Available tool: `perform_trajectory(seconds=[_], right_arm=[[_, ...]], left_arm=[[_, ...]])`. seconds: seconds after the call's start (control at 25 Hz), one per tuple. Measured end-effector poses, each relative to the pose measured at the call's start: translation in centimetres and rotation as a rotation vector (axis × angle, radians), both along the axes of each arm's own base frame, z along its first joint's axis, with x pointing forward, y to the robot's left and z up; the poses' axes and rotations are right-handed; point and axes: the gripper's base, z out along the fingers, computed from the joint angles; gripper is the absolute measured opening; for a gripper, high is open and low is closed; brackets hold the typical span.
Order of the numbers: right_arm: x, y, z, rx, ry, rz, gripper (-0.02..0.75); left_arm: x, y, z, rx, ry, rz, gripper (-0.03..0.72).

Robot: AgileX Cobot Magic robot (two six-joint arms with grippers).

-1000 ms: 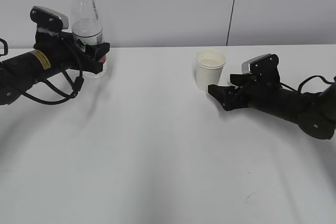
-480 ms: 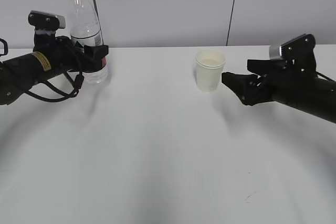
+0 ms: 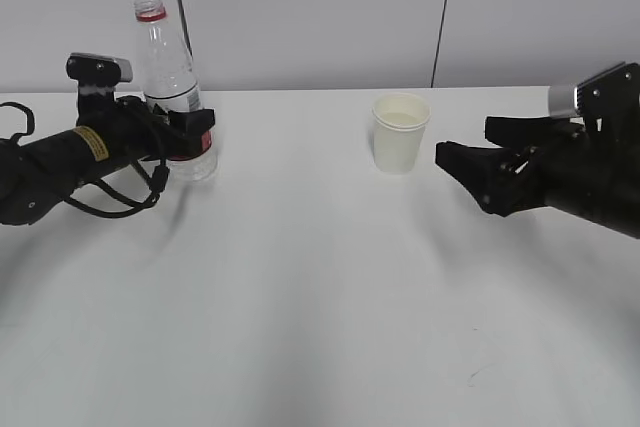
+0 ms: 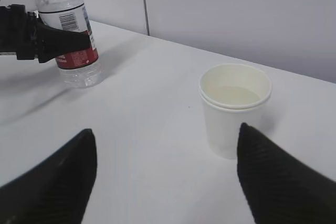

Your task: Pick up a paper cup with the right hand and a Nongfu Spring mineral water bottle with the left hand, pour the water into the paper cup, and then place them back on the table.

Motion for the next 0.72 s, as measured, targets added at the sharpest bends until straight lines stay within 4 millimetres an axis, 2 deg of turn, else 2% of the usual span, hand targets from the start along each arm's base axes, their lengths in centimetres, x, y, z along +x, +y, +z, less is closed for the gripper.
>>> perform_trajectory(seconds=[0.12, 0.36, 0.56, 0.72], right_arm=[[-0.1, 0.1, -0.1, 0.015, 0.017, 0.013, 0.608], [-0.2, 0.3, -0.1, 0.029, 0.028, 0.039, 0.606], [-0.3, 0.4, -0.1, 0.030, 0.029, 0.046, 0.603], [-0.4, 0.5, -0.1, 0.022, 0.030, 0.062, 0.599]], left_arm=[[0.0, -0.1, -0.3, -0.011, -0.012, -0.017, 0.440], [-0.1, -0.2, -1.2, 0.002, 0.016, -0.025, 0.628], [-0.3, -0.1, -1.4, 0.012, 0.033, -0.019, 0.650], [-1.4, 0.1, -1.4, 0.018, 0.062, -0.014, 0.650]])
